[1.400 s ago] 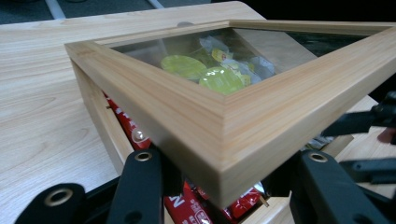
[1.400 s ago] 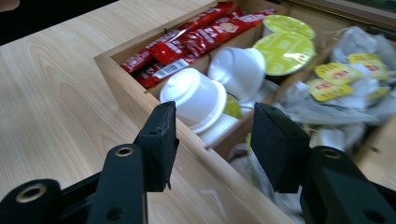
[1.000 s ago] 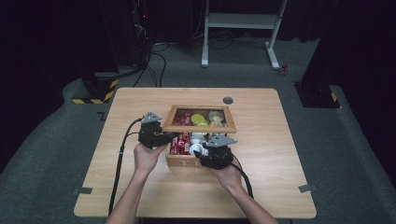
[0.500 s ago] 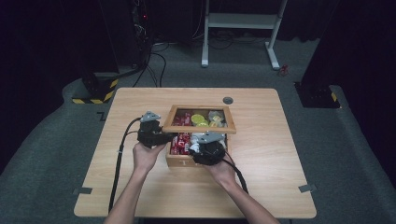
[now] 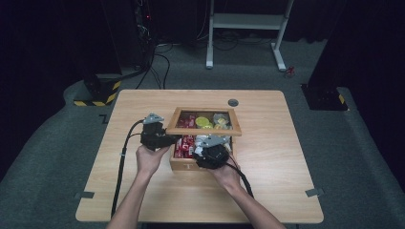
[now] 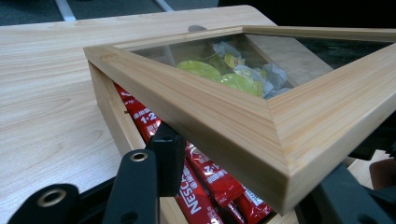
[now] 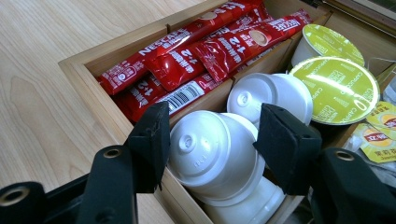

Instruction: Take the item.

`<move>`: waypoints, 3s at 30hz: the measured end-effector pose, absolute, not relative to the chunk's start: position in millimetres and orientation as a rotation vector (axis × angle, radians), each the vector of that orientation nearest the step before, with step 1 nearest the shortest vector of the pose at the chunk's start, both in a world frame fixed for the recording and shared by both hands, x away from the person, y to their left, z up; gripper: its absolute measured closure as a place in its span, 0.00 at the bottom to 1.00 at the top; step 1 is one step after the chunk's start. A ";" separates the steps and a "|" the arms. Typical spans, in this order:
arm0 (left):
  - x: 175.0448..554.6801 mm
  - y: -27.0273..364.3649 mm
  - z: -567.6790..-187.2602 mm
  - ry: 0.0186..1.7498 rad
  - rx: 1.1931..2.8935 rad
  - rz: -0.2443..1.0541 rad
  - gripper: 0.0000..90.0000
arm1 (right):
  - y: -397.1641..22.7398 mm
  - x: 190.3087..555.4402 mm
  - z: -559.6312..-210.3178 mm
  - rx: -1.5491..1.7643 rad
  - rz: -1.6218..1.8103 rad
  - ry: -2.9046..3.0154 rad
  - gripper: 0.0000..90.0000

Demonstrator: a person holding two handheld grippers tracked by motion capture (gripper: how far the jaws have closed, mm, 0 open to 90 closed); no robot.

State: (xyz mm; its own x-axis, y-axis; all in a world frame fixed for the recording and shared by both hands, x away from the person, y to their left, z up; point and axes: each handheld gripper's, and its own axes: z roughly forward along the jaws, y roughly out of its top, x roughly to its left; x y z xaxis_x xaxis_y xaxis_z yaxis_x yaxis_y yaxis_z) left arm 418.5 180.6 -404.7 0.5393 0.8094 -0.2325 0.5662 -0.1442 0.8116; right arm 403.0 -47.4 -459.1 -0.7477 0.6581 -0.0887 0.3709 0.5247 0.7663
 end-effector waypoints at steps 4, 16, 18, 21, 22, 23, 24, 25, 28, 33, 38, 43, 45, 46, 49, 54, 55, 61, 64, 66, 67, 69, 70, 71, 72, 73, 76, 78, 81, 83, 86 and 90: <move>417.7 181.3 -404.6 1.130 1.839 0.335 0.63 | -50.0 403.5 -458.4 0.843 1.080 2.404 0.49; 417.8 180.9 -404.5 1.132 1.842 0.346 0.63 | -59.3 404.2 -457.6 0.849 1.080 2.397 0.41; 418.0 180.7 -404.7 1.132 1.842 0.346 0.63 | -58.8 404.0 -458.1 0.847 1.076 2.393 0.40; 418.4 180.8 -404.7 1.131 1.842 0.346 0.64 | -58.4 403.7 -458.5 0.853 1.078 2.388 0.40; 418.6 180.8 -404.6 1.133 1.839 0.346 0.64 | -58.3 403.6 -458.6 0.853 1.079 2.387 0.41; 418.9 181.0 -404.4 1.133 1.838 0.346 0.64 | -58.3 403.6 -458.6 0.854 1.082 2.390 0.41; 419.5 181.1 -404.2 1.135 1.834 0.348 0.64 | -58.3 403.7 -458.6 0.855 1.084 2.392 0.42; 420.1 181.2 -403.9 1.136 1.833 0.350 0.64 | -58.5 403.7 -458.6 0.857 1.086 2.392 0.42; 421.8 179.7 -401.9 1.144 1.835 0.363 0.64 | -58.9 403.9 -459.0 0.873 1.095 2.393 0.42; 424.7 179.3 -397.3 1.143 1.830 0.370 0.64 | -61.3 407.4 -460.3 0.902 1.119 2.405 0.41; 426.5 180.0 -395.2 1.144 1.815 0.371 0.64 | -60.9 409.8 -461.1 0.939 1.136 2.420 0.41; 428.2 179.9 -392.4 1.141 1.821 0.383 0.64 | -61.0 414.5 -462.2 0.964 1.158 2.446 0.40; 429.3 179.2 -390.7 1.139 1.819 0.380 0.64 | -60.7 416.0 -462.9 0.969 1.168 2.451 0.41; 429.7 178.7 -390.1 1.139 1.817 0.381 0.64 | -60.7 416.7 -463.0 0.971 1.174 2.460 0.44; 430.9 178.1 -388.3 1.138 1.819 0.382 0.64 | -58.7 415.0 -462.4 0.965 1.167 2.464 0.46; 431.3 176.5 -386.4 1.131 1.824 0.386 0.64 | -58.1 414.8 -462.5 0.955 1.167 2.460 0.47; 431.2 176.4 -386.4 1.131 1.826 0.387 0.64 | -57.2 413.6 -462.1 0.949 1.162 2.453 0.47; 431.4 176.7 -386.5 1.129 1.823 0.385 0.64 | -56.0 409.7 -461.6 0.893 1.153 2.429 0.48; 431.5 177.0 -386.7 1.123 1.829 0.389 0.64 | -57.0 409.1 -462.0 0.888 1.161 2.421 0.48; 431.6 177.1 -386.8 1.120 1.830 0.390 0.65 | -58.3 408.6 -461.6 0.892 1.170 2.416 0.48; 431.6 177.0 -386.9 1.121 1.828 0.388 0.65 | -58.8 408.3 -461.3 0.893 1.176 2.411 0.48; 431.9 176.8 -387.2 1.121 1.827 0.385 0.65 | -59.8 408.3 -460.4 0.900 1.183 2.405 0.48; 431.9 176.5 -387.4 1.123 1.824 0.382 0.65 | -60.5 408.7 -460.1 0.902 1.189 2.401 0.48; 431.9 176.4 -387.4 1.123 1.824 0.382 0.65 | -61.4 409.1 -459.7 0.902 1.193 2.398 0.48; 431.9 176.4 -387.4 1.123 1.824 0.382 0.65 | -62.0 409.3 -459.3 0.901 1.193 2.396 0.48; 431.9 176.3 -387.4 1.123 1.824 0.381 0.65 | -62.7 409.1 -458.6 0.906 1.198 2.393 0.48; 432.0 176.5 -387.5 1.121 1.825 0.381 0.65 | -64.3 409.0 -457.2 0.907 1.207 2.386 0.48; 432.3 176.7 -387.5 1.118 1.825 0.381 0.65 | -67.2 409.2 -453.8 0.908 1.215 2.380 0.48; 432.6 177.0 -387.5 1.117 1.826 0.381 0.65 | -71.2 409.5 -450.8 0.915 1.224 2.370 0.48; 432.6 177.1 -387.6 1.115 1.828 0.381 0.65 | -74.1 409.4 -449.3 0.923 1.230 2.361 0.48; 432.5 177.1 -387.6 1.114 1.828 0.382 0.65 | -76.8 409.3 -448.2 0.928 1.235 2.357 0.48; 432.5 177.1 -387.7 1.113 1.828 0.382 0.65 | -80.8 408.1 -446.2 0.933 1.233 2.346 0.48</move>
